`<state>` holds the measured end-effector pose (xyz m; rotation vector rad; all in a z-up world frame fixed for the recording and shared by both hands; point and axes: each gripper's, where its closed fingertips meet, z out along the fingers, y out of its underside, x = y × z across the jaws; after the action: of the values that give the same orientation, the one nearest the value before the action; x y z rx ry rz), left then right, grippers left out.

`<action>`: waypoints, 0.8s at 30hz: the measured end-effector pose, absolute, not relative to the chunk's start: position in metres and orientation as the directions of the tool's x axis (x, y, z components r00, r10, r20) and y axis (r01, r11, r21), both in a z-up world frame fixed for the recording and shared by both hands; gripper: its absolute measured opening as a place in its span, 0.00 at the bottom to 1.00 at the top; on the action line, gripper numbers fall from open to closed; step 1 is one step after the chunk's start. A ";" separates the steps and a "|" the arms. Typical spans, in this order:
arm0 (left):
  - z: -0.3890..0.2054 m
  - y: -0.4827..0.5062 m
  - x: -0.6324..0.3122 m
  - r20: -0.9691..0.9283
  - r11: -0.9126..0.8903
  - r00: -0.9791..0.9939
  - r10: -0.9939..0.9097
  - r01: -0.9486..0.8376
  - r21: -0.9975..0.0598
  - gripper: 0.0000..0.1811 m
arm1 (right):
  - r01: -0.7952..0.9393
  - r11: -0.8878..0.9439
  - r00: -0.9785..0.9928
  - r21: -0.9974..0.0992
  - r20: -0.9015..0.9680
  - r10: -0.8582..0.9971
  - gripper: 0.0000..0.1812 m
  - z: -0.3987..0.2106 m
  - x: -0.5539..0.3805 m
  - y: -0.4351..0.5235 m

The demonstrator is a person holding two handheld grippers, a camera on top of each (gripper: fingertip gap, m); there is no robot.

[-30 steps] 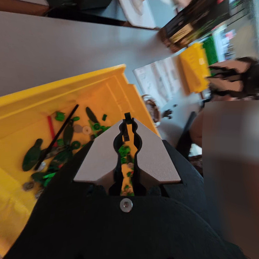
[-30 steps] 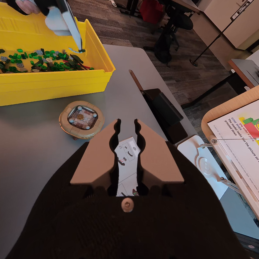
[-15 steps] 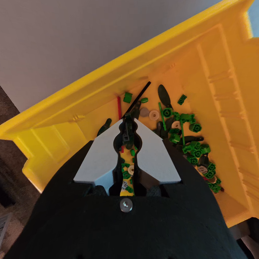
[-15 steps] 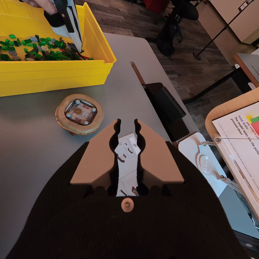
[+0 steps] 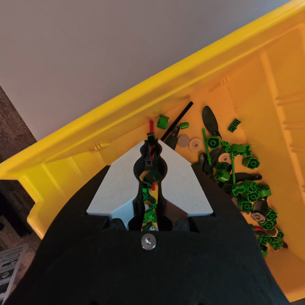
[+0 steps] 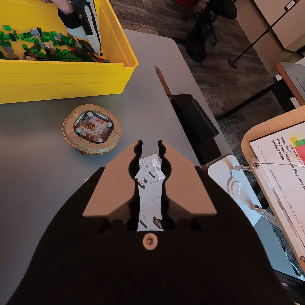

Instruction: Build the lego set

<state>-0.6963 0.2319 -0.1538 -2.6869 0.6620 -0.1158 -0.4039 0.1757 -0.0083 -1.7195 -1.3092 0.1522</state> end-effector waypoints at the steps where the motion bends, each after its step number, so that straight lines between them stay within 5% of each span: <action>1: -0.153 0.232 -0.695 -0.003 -0.820 0.885 -0.465 -0.432 -0.375 0.04 | 0.692 0.010 0.420 -0.722 0.413 0.808 0.11 -0.009 -0.404 0.175; 8: -0.094 0.226 -0.652 0.281 -0.774 0.817 -0.503 -0.282 -0.566 0.03 | 0.617 0.020 0.391 -0.786 0.328 0.860 0.12 -0.012 -0.431 0.165; 14: 0.035 0.170 -0.570 0.414 -0.499 0.390 -0.822 -0.144 -0.855 0.03 | 0.267 -0.118 0.245 -0.957 -0.051 0.968 0.17 0.008 -0.487 0.128; 19: 0.016 0.172 -0.567 0.252 -0.460 0.537 -0.805 -0.296 -0.837 0.00 | 0.258 -0.181 0.245 -0.949 -0.117 0.962 0.18 -0.001 -0.490 0.130; 24: -0.019 0.183 -0.616 0.239 -0.625 0.716 -0.656 -0.338 -0.704 0.00 | 0.315 -0.158 0.273 -0.936 -0.071 0.960 0.17 -0.011 -0.489 0.133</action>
<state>-0.6162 0.1834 -0.0192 -2.2744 0.7508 -0.6424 -0.4888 0.1332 -0.0106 -1.6561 -1.1881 0.9137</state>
